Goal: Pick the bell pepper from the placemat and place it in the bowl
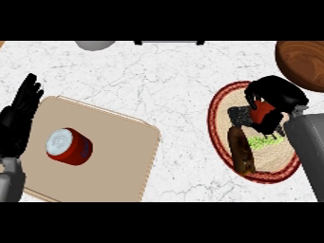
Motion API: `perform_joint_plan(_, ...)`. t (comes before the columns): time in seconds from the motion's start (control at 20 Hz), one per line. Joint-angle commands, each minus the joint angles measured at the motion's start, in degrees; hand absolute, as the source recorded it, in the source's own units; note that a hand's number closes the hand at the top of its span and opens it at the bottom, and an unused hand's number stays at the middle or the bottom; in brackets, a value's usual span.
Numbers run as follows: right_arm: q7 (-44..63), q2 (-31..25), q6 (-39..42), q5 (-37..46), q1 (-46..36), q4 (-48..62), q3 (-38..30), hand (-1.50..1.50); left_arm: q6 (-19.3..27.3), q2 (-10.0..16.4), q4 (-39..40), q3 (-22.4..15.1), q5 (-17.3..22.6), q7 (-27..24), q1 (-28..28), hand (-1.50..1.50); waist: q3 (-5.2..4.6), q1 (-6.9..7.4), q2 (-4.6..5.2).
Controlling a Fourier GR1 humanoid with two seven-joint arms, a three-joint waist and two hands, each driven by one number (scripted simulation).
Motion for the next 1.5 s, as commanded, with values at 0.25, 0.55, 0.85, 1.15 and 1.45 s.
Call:
perform_joint_plan(0.25, 8.1, -2.1, -3.4, -5.4, 0.2, -19.8, -11.5, 1.50, 0.4, 0.0, -0.4, 1.4, 0.3, 0.4, 1.2, 0.00, 0.03, -1.16, -0.44)
perform_joint_plan(0.55, 15.2, -2.0, 4.2, -15.7, -2.0, -31.3, -21.3, 1.50, -2.3, 0.2, -0.7, 1.3, 1.6, -1.5, 3.2, 0.00, 0.02, -0.94, -0.41)
perform_joint_plan(0.85, 15.1, -7.1, 1.4, -16.8, -6.8, -21.7, -26.2, 1.50, 0.7, -2.2, -3.3, -1.3, -2.1, 1.7, 1.1, 0.00, 0.07, 0.29, 0.10)
perform_joint_plan(1.15, 8.5, -10.2, -2.6, -18.1, -14.3, -1.4, -27.5, 1.50, -3.4, 0.7, 1.9, 2.5, 1.0, -1.4, 0.1, 0.00, 0.06, 1.08, 0.44)
perform_joint_plan(1.45, -3.1, -15.7, -10.8, -15.6, -20.1, 20.3, -28.6, 1.50, -3.5, -0.4, -0.3, 0.7, 0.1, -0.7, 0.0, 0.00, 0.12, 2.30, 0.91)
